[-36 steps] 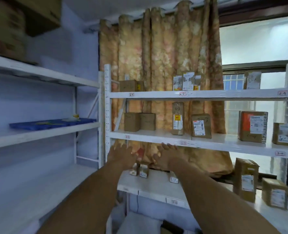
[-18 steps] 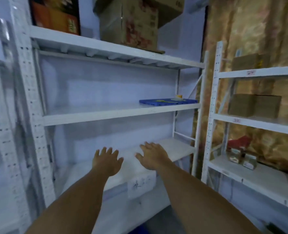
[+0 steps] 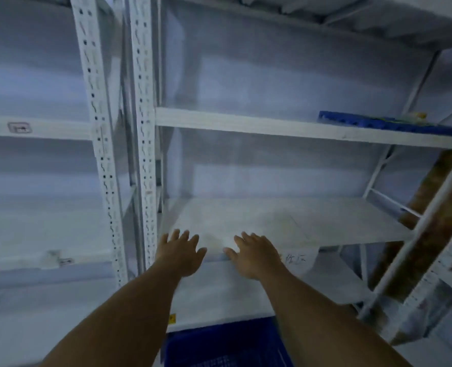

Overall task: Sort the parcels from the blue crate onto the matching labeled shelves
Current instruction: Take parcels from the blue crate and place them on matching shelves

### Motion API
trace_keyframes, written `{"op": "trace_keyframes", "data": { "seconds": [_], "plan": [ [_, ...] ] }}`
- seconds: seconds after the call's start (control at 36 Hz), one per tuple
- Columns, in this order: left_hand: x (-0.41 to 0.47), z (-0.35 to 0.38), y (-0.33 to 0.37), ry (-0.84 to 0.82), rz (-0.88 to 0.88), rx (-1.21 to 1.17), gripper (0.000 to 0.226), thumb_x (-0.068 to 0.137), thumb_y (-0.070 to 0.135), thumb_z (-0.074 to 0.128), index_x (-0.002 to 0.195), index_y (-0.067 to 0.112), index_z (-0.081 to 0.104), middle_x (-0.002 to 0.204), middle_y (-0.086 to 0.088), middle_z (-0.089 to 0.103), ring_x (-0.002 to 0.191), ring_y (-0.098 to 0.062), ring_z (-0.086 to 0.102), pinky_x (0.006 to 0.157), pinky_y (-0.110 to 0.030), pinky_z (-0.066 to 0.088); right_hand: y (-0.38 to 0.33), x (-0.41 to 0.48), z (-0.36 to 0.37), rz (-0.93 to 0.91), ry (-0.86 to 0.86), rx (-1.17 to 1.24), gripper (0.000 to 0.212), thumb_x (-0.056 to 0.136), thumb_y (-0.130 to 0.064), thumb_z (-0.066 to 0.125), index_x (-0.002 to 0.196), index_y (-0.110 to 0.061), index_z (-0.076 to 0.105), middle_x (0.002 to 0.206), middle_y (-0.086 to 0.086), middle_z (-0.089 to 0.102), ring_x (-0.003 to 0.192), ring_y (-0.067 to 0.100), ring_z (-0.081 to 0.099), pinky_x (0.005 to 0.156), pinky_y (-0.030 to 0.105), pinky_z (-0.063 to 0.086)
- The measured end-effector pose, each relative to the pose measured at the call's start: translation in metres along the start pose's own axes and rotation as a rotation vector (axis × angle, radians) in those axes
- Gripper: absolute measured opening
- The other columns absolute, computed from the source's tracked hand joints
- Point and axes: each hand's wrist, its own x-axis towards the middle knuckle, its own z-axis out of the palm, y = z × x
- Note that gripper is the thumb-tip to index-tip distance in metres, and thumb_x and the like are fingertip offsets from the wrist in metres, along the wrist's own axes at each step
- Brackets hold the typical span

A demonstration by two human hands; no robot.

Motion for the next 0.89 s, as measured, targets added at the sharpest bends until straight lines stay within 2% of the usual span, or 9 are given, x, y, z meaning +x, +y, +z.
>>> {"op": "trace_keyframes", "data": {
  "seconds": [0.11,0.19,0.31,0.47,0.58,0.67,0.72,0.81,0.89],
  "plan": [
    [0.046,0.062,0.008,-0.048,0.002,-0.057,0.064,0.105,0.058,0.023,0.159,0.025,0.027,0.167,-0.003,0.024,0.155,-0.028,0.018,0.125,-0.049,0.013,0.037,0.048,0.051,-0.026,-0.08,0.021,0.069,0.107,-0.059,0.022,0.162,-0.018,0.028,0.17,0.006,0.024,0.155,0.028,0.022,0.126,0.043,0.015],
    [0.083,0.113,0.019,-0.133,-0.038,-0.107,0.065,0.104,0.059,0.022,0.159,0.025,0.028,0.167,-0.004,0.024,0.154,-0.03,0.018,0.125,-0.052,0.013,0.064,0.08,0.094,-0.019,-0.199,0.054,0.072,0.107,-0.061,0.021,0.164,-0.017,0.021,0.171,0.007,0.019,0.156,0.029,0.02,0.127,0.041,0.012],
    [0.114,0.197,0.038,-0.253,-0.072,-0.162,0.062,0.105,0.057,0.024,0.156,0.022,0.034,0.163,-0.006,0.032,0.149,-0.031,0.028,0.121,-0.05,0.025,0.092,0.119,0.173,-0.004,-0.325,0.093,0.071,0.107,-0.061,0.019,0.164,-0.017,0.022,0.171,0.007,0.019,0.156,0.028,0.021,0.127,0.043,0.015],
    [0.119,0.348,0.049,-0.608,-0.17,-0.372,0.061,0.109,0.049,0.032,0.161,0.017,0.026,0.169,-0.009,0.02,0.153,-0.031,0.024,0.123,-0.046,0.025,0.109,0.152,0.324,0.038,-0.568,0.2,0.073,0.107,-0.061,0.019,0.165,-0.016,0.019,0.172,0.007,0.014,0.157,0.029,0.018,0.127,0.044,0.016],
    [0.119,0.453,0.042,-0.73,-0.229,-0.397,0.048,0.111,0.034,0.033,0.153,0.012,0.04,0.159,-0.013,0.039,0.143,-0.034,0.039,0.117,-0.046,0.034,0.107,0.165,0.423,0.078,-0.709,0.249,0.073,0.108,-0.062,0.02,0.165,-0.016,0.016,0.173,0.005,0.011,0.158,0.029,0.016,0.126,0.047,0.02],
    [0.115,0.54,0.037,-0.862,-0.195,-0.401,0.042,0.113,0.023,0.028,0.153,0.012,0.036,0.157,-0.015,0.036,0.138,-0.04,0.041,0.111,-0.05,0.039,0.102,0.167,0.508,0.202,-0.814,0.339,0.074,0.106,-0.064,0.023,0.165,-0.018,0.019,0.17,0.006,0.022,0.153,0.031,0.029,0.122,0.048,0.029],
    [0.108,0.594,0.036,-0.921,-0.26,-0.472,0.042,0.113,0.024,0.028,0.151,0.01,0.037,0.153,-0.018,0.038,0.133,-0.04,0.044,0.109,-0.051,0.041,0.099,0.162,0.57,0.276,-0.868,0.397,0.075,0.105,-0.066,0.026,0.163,-0.019,0.024,0.167,0.006,0.03,0.147,0.031,0.038,0.118,0.049,0.036],
    [0.088,0.677,0.04,-0.949,-0.528,-0.665,0.051,0.111,0.037,0.03,0.152,0.007,0.036,0.152,-0.017,0.044,0.134,-0.038,0.047,0.107,-0.044,0.042,0.098,0.15,0.661,0.373,-0.988,0.423,0.073,0.106,-0.064,0.029,0.164,-0.02,0.02,0.169,0.004,0.027,0.148,0.03,0.037,0.117,0.049,0.036],
    [0.074,0.762,0.04,-0.987,-0.734,-0.806,0.057,0.109,0.048,0.032,0.15,0.01,0.04,0.14,-0.016,0.054,0.112,-0.03,0.059,0.089,-0.036,0.046,0.1,0.141,0.744,0.466,-1.072,0.449,0.073,0.106,-0.064,0.029,0.164,-0.022,0.017,0.17,0.005,0.024,0.149,0.032,0.035,0.117,0.049,0.036]
  ]
}}
